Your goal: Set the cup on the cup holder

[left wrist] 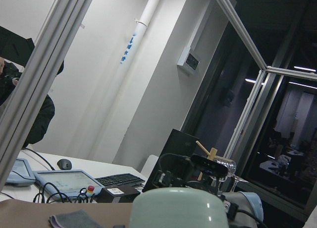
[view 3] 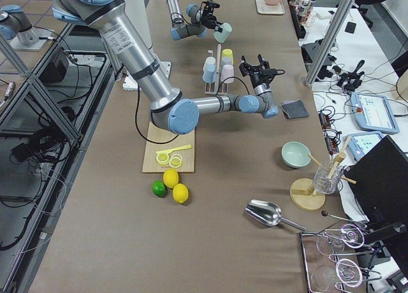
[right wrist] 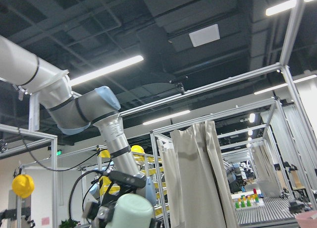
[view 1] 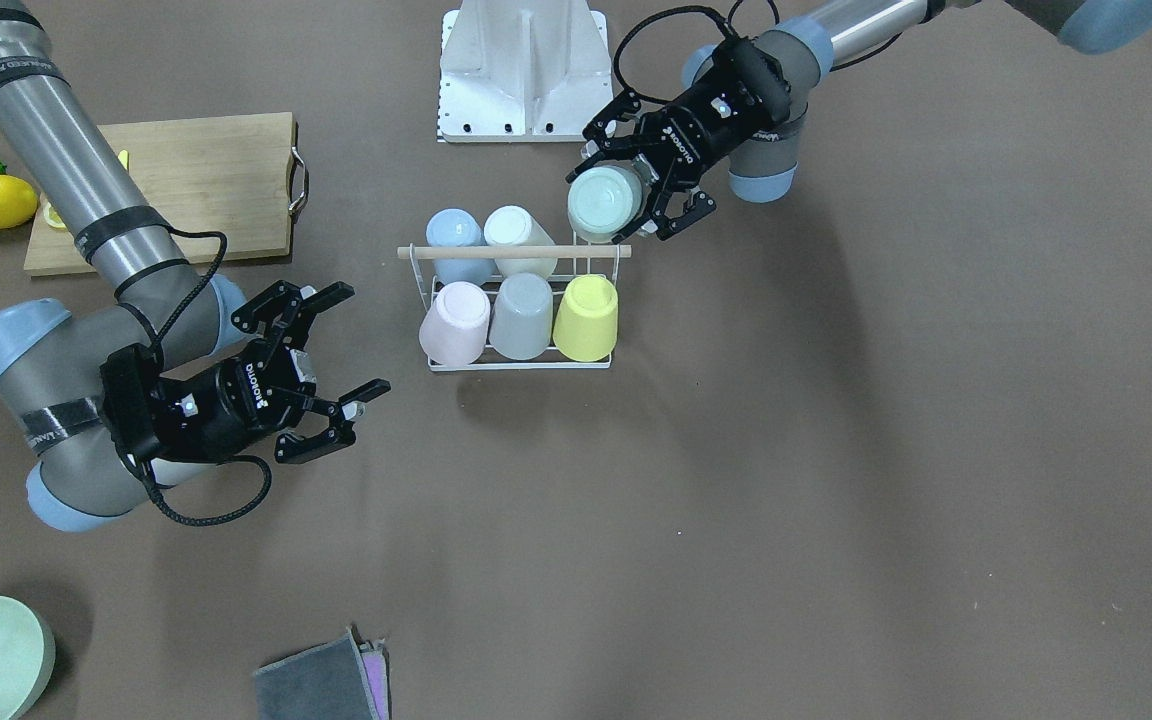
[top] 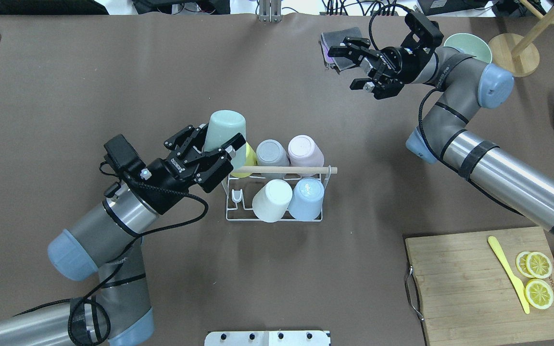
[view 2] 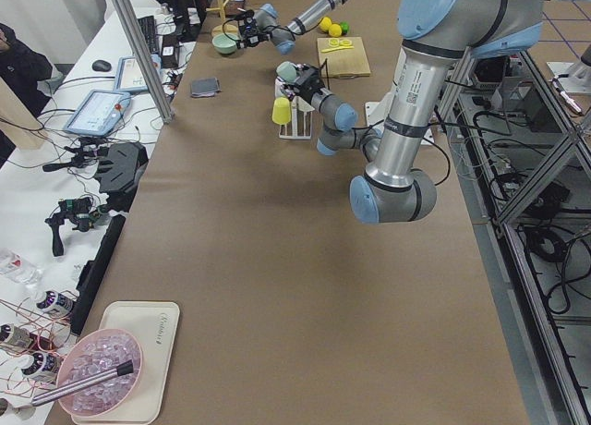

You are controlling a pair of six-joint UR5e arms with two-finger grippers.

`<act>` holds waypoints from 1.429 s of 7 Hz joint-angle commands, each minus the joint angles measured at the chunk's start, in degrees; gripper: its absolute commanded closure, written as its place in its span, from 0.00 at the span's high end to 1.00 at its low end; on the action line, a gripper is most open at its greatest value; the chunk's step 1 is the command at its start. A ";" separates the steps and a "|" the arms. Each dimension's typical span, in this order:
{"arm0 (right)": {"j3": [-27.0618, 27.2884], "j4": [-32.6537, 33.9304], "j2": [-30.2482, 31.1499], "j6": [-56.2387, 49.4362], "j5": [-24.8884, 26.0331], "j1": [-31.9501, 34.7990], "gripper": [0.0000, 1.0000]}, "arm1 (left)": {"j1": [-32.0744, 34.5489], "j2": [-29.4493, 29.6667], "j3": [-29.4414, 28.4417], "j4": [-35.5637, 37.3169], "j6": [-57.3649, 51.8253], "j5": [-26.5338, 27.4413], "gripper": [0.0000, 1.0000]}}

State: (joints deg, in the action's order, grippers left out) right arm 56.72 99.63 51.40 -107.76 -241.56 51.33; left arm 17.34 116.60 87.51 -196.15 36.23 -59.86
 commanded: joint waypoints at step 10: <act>4.97 55.41 -3.95 59.59 44.35 14.04 1.00 | -6.62 -0.32 -4.72 -3.97 -4.15 7.65 0.00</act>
State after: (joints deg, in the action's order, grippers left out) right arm 60.67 153.64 46.60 -48.22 -205.84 63.32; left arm 10.65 116.28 82.91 -200.17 32.11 -52.28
